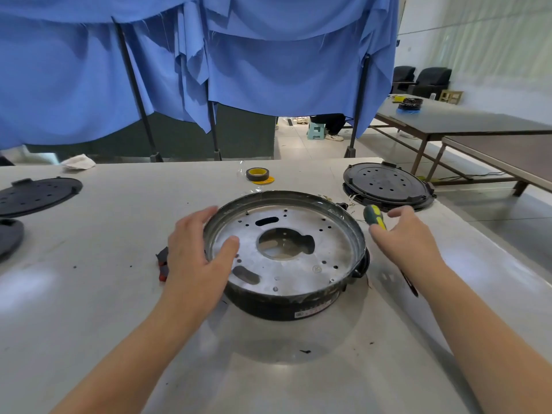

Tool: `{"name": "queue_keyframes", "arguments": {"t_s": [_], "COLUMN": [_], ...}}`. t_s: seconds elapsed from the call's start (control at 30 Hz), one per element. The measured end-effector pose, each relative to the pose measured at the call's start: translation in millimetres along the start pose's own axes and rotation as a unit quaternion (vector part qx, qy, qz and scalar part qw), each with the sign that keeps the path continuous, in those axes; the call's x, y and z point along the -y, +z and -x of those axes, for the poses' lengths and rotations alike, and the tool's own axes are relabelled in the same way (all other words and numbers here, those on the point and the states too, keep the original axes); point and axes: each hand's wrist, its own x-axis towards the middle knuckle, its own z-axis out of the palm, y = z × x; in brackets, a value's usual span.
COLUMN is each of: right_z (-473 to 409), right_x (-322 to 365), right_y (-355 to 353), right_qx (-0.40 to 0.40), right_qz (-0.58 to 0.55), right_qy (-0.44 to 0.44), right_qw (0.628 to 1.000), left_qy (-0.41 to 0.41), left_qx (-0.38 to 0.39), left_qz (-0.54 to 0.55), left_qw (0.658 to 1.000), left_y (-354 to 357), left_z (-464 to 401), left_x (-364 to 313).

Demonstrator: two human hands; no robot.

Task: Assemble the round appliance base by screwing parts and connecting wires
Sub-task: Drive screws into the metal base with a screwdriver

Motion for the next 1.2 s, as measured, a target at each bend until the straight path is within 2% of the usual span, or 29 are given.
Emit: {"name": "queue_keyframes", "arguments": {"t_s": [0.1,0.17,0.3,0.37,0.5,0.6,0.67,0.87,1.2], "right_z": [0,2,8,10,10,6,4,4,0], "right_x": [12,27,63,79,104,109,109,101,94], "right_y": [-15,-24,-39,-43,-46,-46,-46,-51,-48], "right_qx": [-0.02,-0.02,0.062,0.128,0.233,0.276,0.3,0.358,0.38], "right_qz": [-0.167,-0.289,-0.461,-0.511,-0.484,-0.426,-0.38,-0.32,-0.324], "right_qy": [0.004,0.003,0.015,0.014,-0.083,-0.146,-0.177,-0.23,-0.221], "right_qw": [0.986,0.957,0.885,0.85,0.839,0.849,0.857,0.846,0.838], "left_qy": [0.092,0.139,0.127,0.113,0.096,0.067,0.074,0.092,0.074], "left_qx": [0.1,0.176,0.327,0.37,0.446,0.501,0.514,0.519,0.545], "left_qz": [-0.014,-0.044,-0.092,-0.093,-0.147,-0.201,-0.215,-0.212,-0.18], "left_qw": [0.991,0.974,0.932,0.918,0.877,0.839,0.827,0.823,0.816], "left_y": [2,4,11,20,36,46,51,55,56], "left_z": [7,8,-6,-19,-39,-44,-44,-49,-47], "left_x": [-20,-33,-53,-63,-73,-71,-70,-63,-60]}}
